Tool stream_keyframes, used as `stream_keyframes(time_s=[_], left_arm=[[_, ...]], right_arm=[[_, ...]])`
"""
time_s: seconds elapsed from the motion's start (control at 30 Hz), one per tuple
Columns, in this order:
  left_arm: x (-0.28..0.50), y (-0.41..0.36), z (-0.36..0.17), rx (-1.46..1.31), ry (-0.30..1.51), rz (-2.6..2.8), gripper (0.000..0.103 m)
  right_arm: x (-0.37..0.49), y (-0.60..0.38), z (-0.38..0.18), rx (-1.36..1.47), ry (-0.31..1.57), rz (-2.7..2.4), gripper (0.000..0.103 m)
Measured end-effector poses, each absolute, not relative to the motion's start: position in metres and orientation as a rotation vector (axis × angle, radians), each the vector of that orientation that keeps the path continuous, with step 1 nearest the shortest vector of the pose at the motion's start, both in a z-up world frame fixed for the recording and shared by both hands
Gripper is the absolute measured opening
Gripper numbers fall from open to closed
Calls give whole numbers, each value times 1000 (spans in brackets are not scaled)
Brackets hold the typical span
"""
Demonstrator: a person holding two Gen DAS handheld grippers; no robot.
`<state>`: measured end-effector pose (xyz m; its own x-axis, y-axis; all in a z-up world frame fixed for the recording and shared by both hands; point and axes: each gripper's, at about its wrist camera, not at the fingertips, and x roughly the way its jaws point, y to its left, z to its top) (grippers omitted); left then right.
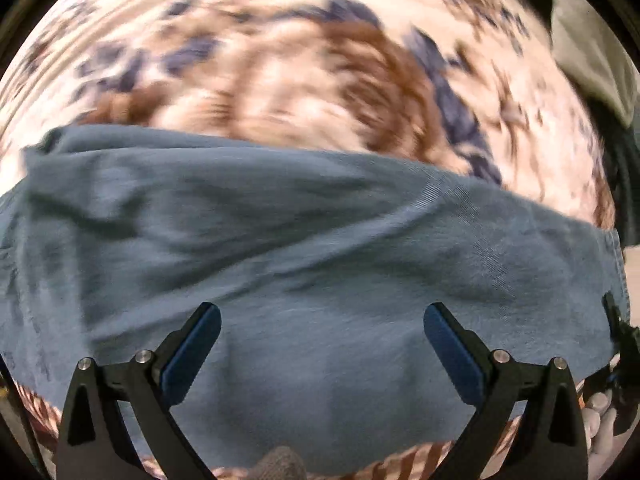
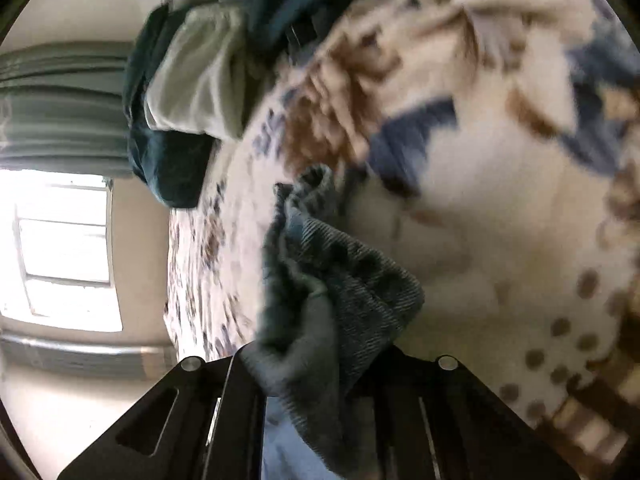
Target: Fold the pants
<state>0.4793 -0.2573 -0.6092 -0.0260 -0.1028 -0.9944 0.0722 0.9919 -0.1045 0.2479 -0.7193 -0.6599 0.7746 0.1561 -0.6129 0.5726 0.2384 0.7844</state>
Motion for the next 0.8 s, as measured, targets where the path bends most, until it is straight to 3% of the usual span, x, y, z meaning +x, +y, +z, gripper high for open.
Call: stream_keyframes(time_s=[0.23, 0.43, 0.53, 0.73, 0.8], left_arm=[[480, -143, -562, -63, 1527, -4, 103], [443, -24, -535, -150, 1472, 170, 103], [418, 23, -530, -210, 1457, 254, 103], [393, 103, -520, -199, 1426, 352, 103], [395, 112, -522, -210, 1430, 336, 103]], right_arm=[[302, -618, -566, 1010, 798, -260, 12], [366, -464, -529, 775, 887, -109, 12], [394, -364, -534, 607, 948, -18, 12], [404, -174, -594, 254, 1123, 180, 12], [398, -147, -618, 180, 1189, 194, 18]])
